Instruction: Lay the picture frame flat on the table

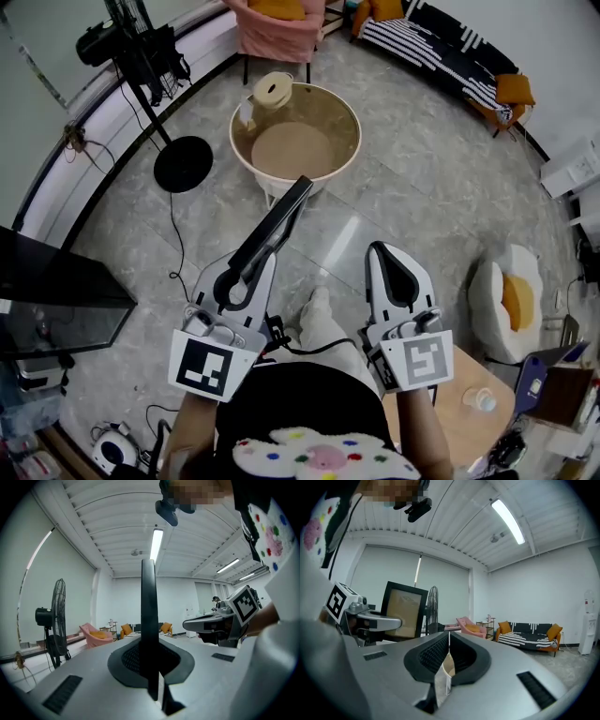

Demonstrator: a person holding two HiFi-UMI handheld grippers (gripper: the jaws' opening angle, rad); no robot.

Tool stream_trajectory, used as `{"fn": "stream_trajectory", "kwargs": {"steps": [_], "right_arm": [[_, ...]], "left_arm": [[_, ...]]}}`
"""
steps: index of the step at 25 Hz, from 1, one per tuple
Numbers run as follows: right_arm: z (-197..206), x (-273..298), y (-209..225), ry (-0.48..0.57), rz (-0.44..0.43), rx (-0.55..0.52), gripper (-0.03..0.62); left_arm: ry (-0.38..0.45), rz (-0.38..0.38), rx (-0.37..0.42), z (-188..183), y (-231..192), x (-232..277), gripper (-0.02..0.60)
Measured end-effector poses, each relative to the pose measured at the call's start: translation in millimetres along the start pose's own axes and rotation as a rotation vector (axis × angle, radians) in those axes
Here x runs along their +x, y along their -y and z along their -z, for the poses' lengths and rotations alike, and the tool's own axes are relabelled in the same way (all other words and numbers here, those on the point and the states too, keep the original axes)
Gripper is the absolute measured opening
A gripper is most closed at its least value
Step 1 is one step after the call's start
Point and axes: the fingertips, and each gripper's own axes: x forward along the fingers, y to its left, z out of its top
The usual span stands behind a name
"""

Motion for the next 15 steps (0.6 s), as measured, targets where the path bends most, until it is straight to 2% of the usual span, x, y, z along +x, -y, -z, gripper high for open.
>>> {"fn": "stream_trajectory", "kwargs": {"steps": [8,11,15], "right_arm": [[4,22,7,0.004,-0.049,-0.027,0.035],[0,39,17,0.037,-0.070,-0.005,0.035],[2,71,36,0.031,-0.076,0.028,0.035]], "left_arm": [[0.026,-0.050,-0.019,-3,-22,15,0.023],[0.065,-0.063,-0.027,-8,-34,30,0.023],[0.067,-0.077,-0.034,-8,-50,59,0.023]]}}
